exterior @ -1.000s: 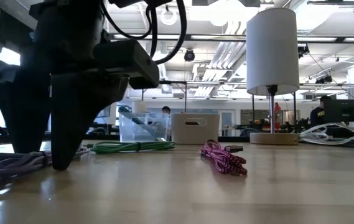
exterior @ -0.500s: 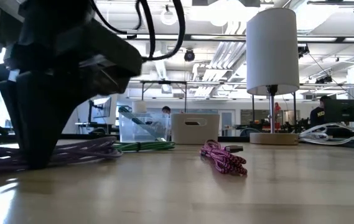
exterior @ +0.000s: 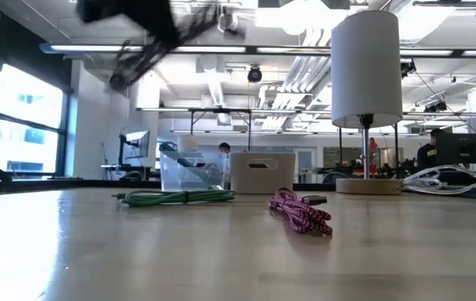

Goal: Pick & Place USB Port
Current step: Put the left purple charger cable into the gray bin

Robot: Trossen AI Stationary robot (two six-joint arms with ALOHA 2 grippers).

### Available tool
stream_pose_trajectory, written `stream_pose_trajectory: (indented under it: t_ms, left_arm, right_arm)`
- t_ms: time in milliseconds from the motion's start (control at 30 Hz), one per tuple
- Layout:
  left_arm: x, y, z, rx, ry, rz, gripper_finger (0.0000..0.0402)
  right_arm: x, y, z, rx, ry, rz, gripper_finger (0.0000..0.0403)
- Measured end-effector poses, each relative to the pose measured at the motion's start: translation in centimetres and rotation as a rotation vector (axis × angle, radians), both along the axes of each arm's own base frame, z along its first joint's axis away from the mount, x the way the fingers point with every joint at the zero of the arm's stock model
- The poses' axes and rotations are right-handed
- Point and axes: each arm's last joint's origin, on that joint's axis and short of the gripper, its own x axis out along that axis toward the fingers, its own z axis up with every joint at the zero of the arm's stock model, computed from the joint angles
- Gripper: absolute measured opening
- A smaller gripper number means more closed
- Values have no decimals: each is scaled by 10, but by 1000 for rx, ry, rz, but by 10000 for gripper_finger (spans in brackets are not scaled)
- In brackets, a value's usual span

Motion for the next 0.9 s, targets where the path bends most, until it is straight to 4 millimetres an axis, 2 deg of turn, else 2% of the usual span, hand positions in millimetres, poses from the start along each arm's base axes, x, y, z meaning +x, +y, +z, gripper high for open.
stream_pose_trajectory:
  t_ms: [167, 367, 667, 900]
  left_arm:
    - [-16, 5, 45, 226, -204, -85, 10]
    - [-14, 8, 82, 404, -354, -276, 10]
    - [3, 20, 102, 498, -485, -545, 9]
    - [13, 28, 119, 575, -658, -708, 9]
  right_arm:
    - [17, 7, 5, -19, -92, -96, 129]
    - [44, 18, 3, -36, -139, -169, 162]
    - [80, 27, -2, 7, -166, -264, 256]
    - [101, 38, -11, -31, -179, -304, 272]
